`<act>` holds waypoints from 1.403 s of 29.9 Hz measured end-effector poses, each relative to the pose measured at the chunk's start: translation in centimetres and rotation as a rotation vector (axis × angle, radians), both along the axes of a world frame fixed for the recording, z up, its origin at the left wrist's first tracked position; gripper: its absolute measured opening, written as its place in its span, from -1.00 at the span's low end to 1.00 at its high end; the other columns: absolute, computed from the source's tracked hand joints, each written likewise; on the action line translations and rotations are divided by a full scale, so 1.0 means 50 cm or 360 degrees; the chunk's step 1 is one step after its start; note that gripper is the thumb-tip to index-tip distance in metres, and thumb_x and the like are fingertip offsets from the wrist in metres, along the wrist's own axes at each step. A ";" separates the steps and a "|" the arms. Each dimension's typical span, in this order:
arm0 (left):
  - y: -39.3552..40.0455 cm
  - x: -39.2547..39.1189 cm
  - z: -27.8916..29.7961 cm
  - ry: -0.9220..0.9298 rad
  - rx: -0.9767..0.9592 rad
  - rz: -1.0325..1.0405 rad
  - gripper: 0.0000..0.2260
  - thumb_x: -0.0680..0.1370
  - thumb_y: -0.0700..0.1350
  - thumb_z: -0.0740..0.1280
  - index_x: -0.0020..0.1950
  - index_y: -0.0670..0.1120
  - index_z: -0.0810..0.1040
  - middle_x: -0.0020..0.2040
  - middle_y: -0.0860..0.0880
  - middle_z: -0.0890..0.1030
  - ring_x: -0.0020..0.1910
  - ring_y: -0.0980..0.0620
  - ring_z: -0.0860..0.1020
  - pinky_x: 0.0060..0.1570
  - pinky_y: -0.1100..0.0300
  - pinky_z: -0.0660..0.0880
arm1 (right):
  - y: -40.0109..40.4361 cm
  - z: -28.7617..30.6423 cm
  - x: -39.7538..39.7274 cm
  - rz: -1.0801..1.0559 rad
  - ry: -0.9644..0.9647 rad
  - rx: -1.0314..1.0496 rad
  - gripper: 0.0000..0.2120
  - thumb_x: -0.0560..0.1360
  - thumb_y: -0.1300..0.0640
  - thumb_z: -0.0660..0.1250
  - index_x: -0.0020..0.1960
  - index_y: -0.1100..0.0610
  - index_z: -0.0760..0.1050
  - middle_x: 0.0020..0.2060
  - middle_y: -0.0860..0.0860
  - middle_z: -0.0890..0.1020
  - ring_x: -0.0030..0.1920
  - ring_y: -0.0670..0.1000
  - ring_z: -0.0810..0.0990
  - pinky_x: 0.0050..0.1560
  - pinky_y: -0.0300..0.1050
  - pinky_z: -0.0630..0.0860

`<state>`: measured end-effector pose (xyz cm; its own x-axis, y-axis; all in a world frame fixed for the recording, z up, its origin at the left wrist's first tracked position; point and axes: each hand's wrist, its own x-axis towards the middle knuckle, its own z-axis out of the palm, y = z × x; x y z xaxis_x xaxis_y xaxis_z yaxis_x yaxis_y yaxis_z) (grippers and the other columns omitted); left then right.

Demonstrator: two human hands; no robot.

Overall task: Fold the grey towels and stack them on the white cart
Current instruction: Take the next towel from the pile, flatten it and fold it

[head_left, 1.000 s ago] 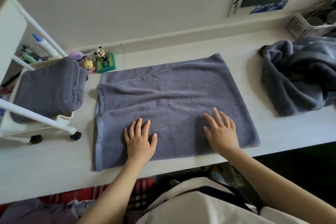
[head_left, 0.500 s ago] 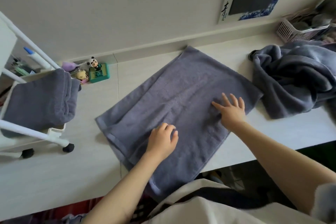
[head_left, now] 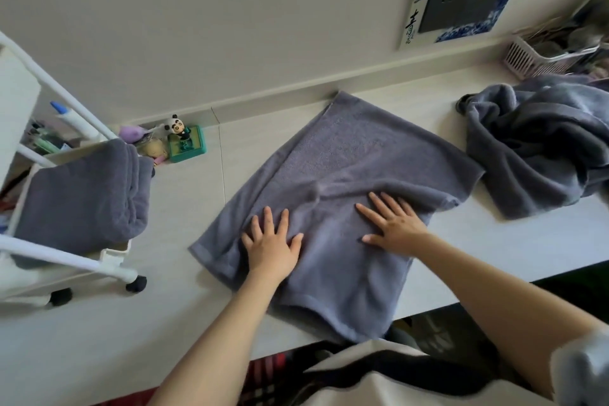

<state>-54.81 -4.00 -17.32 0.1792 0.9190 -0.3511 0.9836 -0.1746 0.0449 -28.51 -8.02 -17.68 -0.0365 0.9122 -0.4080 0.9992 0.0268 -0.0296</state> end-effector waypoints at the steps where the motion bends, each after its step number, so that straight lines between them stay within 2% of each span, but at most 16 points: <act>1: -0.013 0.022 0.008 -0.0023 -0.0029 0.0006 -0.42 0.58 0.26 -0.03 0.55 0.09 -0.03 0.57 -0.10 -0.10 0.49 -0.24 -0.04 0.39 -0.23 0.02 | 0.017 0.011 0.024 0.0000 -0.0057 -0.0047 -0.13 0.26 -0.57 -0.33 0.49 -0.23 -0.27 0.54 -0.02 -0.17 0.53 0.08 -0.19 0.47 0.06 -0.19; 4: -0.048 0.054 0.030 -0.0037 -0.0059 -0.0069 -0.44 0.58 0.25 -0.02 0.53 0.05 0.09 0.55 -0.13 0.02 0.43 -0.26 0.10 0.35 -0.17 0.11 | 0.038 0.042 0.054 -0.0031 -0.0171 -0.0149 -0.28 0.50 -0.34 0.08 0.50 -0.24 -0.24 0.54 -0.02 -0.16 0.53 0.12 -0.16 0.48 0.12 -0.14; 6: -0.058 0.053 0.031 -0.0188 0.0031 -0.0114 -0.51 0.59 0.18 0.05 0.46 0.01 0.27 0.47 -0.11 0.25 0.35 -0.24 0.25 0.27 -0.09 0.24 | 0.018 0.052 0.058 -0.0105 -0.0170 -0.0158 -0.30 0.53 -0.27 0.11 0.50 -0.25 -0.25 0.54 -0.02 -0.16 0.53 0.14 -0.14 0.48 0.11 -0.09; 8: -0.060 0.033 0.028 -0.0484 0.0203 -0.0058 -0.61 0.52 0.04 0.18 0.29 -0.08 0.49 0.23 -0.14 0.49 0.17 -0.27 0.43 0.10 -0.07 0.38 | -0.015 0.047 0.051 -0.0208 -0.0092 -0.0172 -0.36 0.57 -0.23 0.07 0.49 -0.26 -0.25 0.54 -0.02 -0.18 0.53 0.13 -0.16 0.48 0.10 -0.06; 9: -0.059 0.017 0.021 -0.0590 0.0291 -0.0013 -0.66 0.47 -0.04 0.26 0.20 -0.12 0.55 0.13 -0.16 0.53 0.08 -0.28 0.49 0.02 -0.09 0.42 | -0.037 0.042 0.043 -0.0262 -0.0061 -0.0177 -0.39 0.58 -0.22 0.04 0.49 -0.26 -0.25 0.54 -0.02 -0.19 0.52 0.13 -0.17 0.49 0.10 -0.07; 11: -0.060 -0.015 0.009 -0.0624 0.0334 0.0120 -0.65 0.44 -0.11 0.37 0.21 -0.16 0.53 0.11 -0.21 0.52 0.05 -0.29 0.50 0.00 -0.09 0.43 | -0.084 0.040 0.014 -0.0411 0.0004 -0.0141 -0.42 0.59 -0.20 0.02 0.49 -0.26 -0.21 0.54 -0.02 -0.18 0.52 0.12 -0.17 0.48 0.10 -0.09; 14: -0.061 -0.041 0.016 -0.0725 0.0103 0.0420 -0.59 0.49 -0.05 0.37 0.27 -0.19 0.42 0.18 -0.24 0.48 0.15 -0.25 0.45 0.08 -0.01 0.40 | -0.137 0.039 -0.047 -0.0593 0.0048 -0.0061 -0.46 0.61 -0.12 0.05 0.52 -0.18 -0.09 0.54 0.01 -0.08 0.52 0.14 -0.10 0.47 0.11 -0.07; 17: -0.050 -0.054 0.021 -0.0882 -0.0138 0.0610 -0.63 0.48 0.00 0.39 0.13 -0.21 0.43 0.10 -0.21 0.57 0.08 -0.21 0.54 -0.07 0.10 0.41 | -0.167 0.042 -0.121 -0.0726 0.0145 0.0118 -0.49 0.61 -0.07 0.05 0.51 0.01 0.07 0.52 0.04 0.06 0.50 0.13 -0.01 0.46 0.06 -0.02; 19: -0.037 -0.061 0.023 -0.0943 -0.0334 0.0697 -0.65 0.45 0.02 0.42 0.04 -0.23 0.49 0.02 -0.18 0.62 0.01 -0.17 0.58 -0.07 0.12 0.47 | -0.179 0.036 -0.163 -0.0764 0.0230 0.0162 -0.48 0.61 -0.12 0.01 0.51 0.02 0.06 0.51 0.03 0.08 0.50 0.11 0.01 0.46 0.03 -0.01; 21: -0.025 -0.064 0.023 -0.1305 -0.0560 0.0920 -0.74 0.44 -0.08 0.44 0.03 -0.21 0.56 -0.04 -0.16 0.65 -0.11 -0.11 0.61 -0.06 0.06 0.56 | -0.192 0.024 -0.188 -0.0740 0.0174 0.0132 -0.44 0.59 -0.20 -0.06 0.53 -0.02 0.04 0.51 0.06 0.11 0.50 0.13 0.05 0.45 0.06 0.00; 23: -0.015 -0.070 0.037 -0.1640 -0.0750 0.1141 -0.82 0.44 -0.19 0.41 0.01 -0.20 0.57 -0.08 -0.17 0.65 -0.14 -0.09 0.61 -0.06 0.07 0.54 | -0.205 0.017 -0.202 -0.0755 0.0087 0.0162 -0.39 0.53 -0.24 -0.11 0.48 0.01 0.21 0.42 0.14 0.32 0.41 0.20 0.27 0.38 0.15 0.19; 25: -0.006 -0.077 0.052 -0.1747 -0.0936 0.1222 -0.81 0.37 -0.17 0.43 -0.07 -0.19 0.57 -0.11 -0.19 0.64 -0.13 -0.10 0.59 -0.05 0.08 0.50 | -0.216 0.004 -0.197 -0.0813 0.0121 0.0148 -0.36 0.48 -0.27 -0.08 0.34 0.05 0.44 0.23 0.16 0.54 0.22 0.22 0.51 0.22 0.16 0.38; 28: 0.005 -0.100 0.062 -0.1698 -0.1004 0.1098 -0.79 0.38 -0.15 0.45 -0.05 -0.21 0.56 -0.10 -0.18 0.63 -0.17 -0.08 0.58 -0.12 0.13 0.49 | -0.230 0.002 -0.203 -0.0824 0.0107 0.0127 -0.35 0.53 -0.28 -0.14 0.27 0.06 0.51 0.14 0.15 0.60 0.12 0.21 0.57 0.17 0.08 0.25; 33: 0.006 -0.149 0.057 -0.0775 0.0219 0.0494 -0.81 0.48 -0.12 0.38 -0.07 -0.06 0.36 -0.11 0.01 0.49 -0.16 -0.09 0.49 -0.19 0.12 0.35 | -0.236 -0.012 -0.211 -0.0836 0.0096 0.0120 -0.25 0.54 -0.30 -0.27 0.26 0.08 0.52 0.13 0.18 0.59 0.12 0.24 0.57 0.18 0.10 0.21; 38: -0.038 -0.172 -0.006 -0.0626 0.0296 0.0439 -0.80 0.55 -0.12 0.28 0.12 -0.17 0.44 0.07 -0.21 0.53 0.01 -0.24 0.53 -0.13 0.01 0.43 | -0.234 -0.011 -0.216 -0.0831 0.0121 0.0138 -0.24 0.54 -0.29 -0.29 0.26 0.09 0.52 0.13 0.20 0.59 0.12 0.25 0.57 0.17 0.11 0.21; 42: -0.039 -0.182 -0.014 -0.0490 0.0330 0.0286 -0.79 0.56 -0.14 0.26 0.13 -0.22 0.44 0.05 -0.24 0.53 -0.06 -0.28 0.56 -0.24 -0.01 0.43 | -0.233 -0.018 -0.225 -0.0828 0.0116 0.0119 -0.24 0.55 -0.28 -0.29 0.29 0.10 0.50 0.17 0.22 0.57 0.16 0.27 0.54 0.21 0.15 0.18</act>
